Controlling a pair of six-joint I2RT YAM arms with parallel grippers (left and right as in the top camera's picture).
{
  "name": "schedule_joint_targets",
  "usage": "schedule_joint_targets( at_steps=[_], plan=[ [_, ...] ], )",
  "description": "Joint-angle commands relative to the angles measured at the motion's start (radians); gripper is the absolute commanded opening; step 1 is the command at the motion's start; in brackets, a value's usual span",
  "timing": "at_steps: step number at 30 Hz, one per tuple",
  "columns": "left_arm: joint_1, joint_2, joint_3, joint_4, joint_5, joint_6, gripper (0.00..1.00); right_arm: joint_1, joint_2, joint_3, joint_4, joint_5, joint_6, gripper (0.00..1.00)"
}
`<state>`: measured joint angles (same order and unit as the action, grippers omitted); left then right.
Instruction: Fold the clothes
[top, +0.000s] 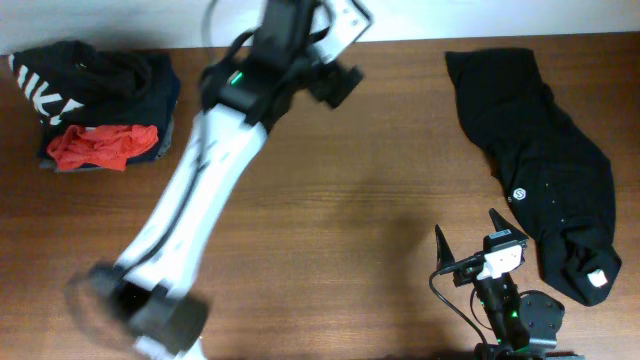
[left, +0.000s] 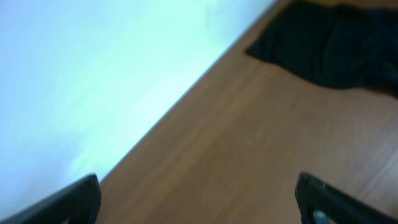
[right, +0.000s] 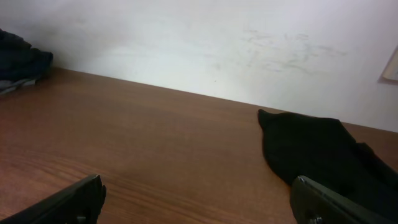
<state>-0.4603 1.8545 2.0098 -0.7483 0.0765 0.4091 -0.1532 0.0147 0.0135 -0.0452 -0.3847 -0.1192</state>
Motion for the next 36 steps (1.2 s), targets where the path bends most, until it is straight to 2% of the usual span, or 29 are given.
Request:
schedule_joint_targets(
  at_steps=[1, 6, 14, 18, 28, 36],
  plan=[
    [0.040, -0.192, -0.337, 0.143, -0.018, 0.018, 0.99, 0.010, -0.011, -0.008, -0.003, -0.008, 0.003, 0.99],
    [0.081, -0.431, -0.777, 0.351, -0.013, 0.000, 0.99, 0.010, -0.011, -0.008, -0.003, -0.008, 0.003, 0.99],
    [0.155, -0.809, -1.395, 0.738, -0.010, -0.175, 0.99, 0.010, -0.011, -0.008, -0.003, -0.008, 0.003, 0.99],
    [0.226, -1.004, -1.621, 0.850, 0.009, -0.259, 0.99, 0.010, -0.011, -0.008, -0.003, -0.008, 0.003, 0.99],
    [0.438, -1.497, -1.912, 0.815, 0.150, -0.260, 0.99, 0.010, -0.011, -0.008, -0.003, -0.008, 0.003, 0.99],
    [0.509, -1.654, -1.951, 0.719, 0.140, -0.258, 0.99, 0.010, -0.011, -0.008, -0.003, -0.008, 0.003, 0.99]
  ],
)
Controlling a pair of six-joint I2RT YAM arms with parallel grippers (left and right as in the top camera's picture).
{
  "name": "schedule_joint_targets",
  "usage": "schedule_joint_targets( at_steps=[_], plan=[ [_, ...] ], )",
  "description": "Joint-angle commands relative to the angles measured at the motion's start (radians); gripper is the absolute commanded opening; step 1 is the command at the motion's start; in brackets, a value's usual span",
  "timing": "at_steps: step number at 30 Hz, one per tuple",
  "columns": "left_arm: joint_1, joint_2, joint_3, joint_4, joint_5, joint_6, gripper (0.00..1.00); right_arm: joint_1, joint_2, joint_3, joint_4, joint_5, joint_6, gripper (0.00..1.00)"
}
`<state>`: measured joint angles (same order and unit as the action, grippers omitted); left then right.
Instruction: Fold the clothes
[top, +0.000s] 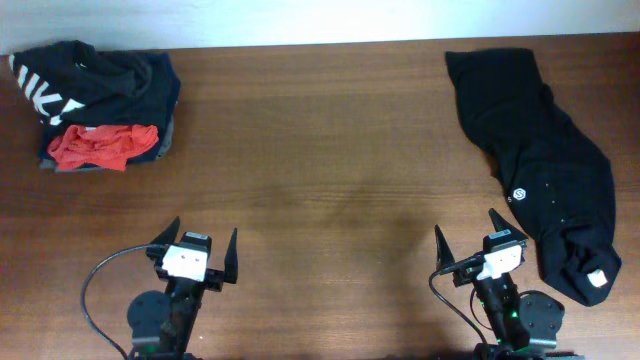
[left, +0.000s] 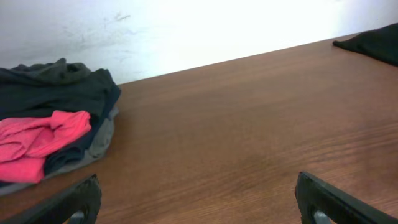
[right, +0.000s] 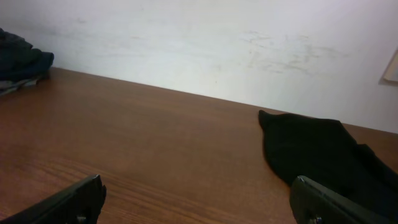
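A crumpled black garment (top: 540, 165) lies spread along the right side of the table, and shows in the right wrist view (right: 317, 149). A pile of dark clothes (top: 95, 80) with a red garment (top: 100, 145) on top sits at the far left corner; the left wrist view shows that red garment (left: 37, 137) too. My left gripper (top: 203, 240) rests open at the front left, empty, with its fingers (left: 78, 200) wide apart. My right gripper (top: 466, 228) rests open at the front right, empty, short of the black garment.
The wooden table (top: 320, 180) runs bare between the pile and the black garment. A white wall (right: 199, 37) stands behind the table's far edge. A cable (top: 95, 290) loops beside the left arm's base.
My left arm was stretched across the table with its gripper near the far edge at the middle. Now it is drawn back to the front left, gripper open. The right arm and clothes are unchanged.
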<state>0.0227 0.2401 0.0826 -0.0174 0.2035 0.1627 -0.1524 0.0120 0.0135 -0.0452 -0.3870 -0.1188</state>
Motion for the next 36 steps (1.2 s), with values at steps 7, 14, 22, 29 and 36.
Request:
schedule_joint_targets(
  at_steps=[7, 14, 22, 29, 36],
  plan=[
    [0.101, -0.104, -0.044, -0.033, 0.016, -0.013, 0.99, 0.009, -0.008, -0.008, -0.003, -0.006, 0.003, 0.99],
    [0.106, -0.239, -0.048, -0.097, 0.018, -0.013, 0.99, 0.009, -0.008, -0.008, -0.003, -0.006, 0.003, 0.99],
    [0.106, -0.235, -0.048, -0.100, 0.018, -0.013, 0.99, 0.009, -0.008, -0.008, -0.003, -0.006, 0.003, 0.99],
    [0.106, -0.234, -0.048, -0.100, 0.018, -0.013, 0.99, 0.009, -0.008, -0.008, -0.003, -0.006, 0.003, 0.99],
    [0.106, -0.234, -0.048, -0.100, 0.018, -0.013, 0.99, 0.009, -0.008, -0.008, -0.003, -0.006, 0.003, 0.99]
  ],
)
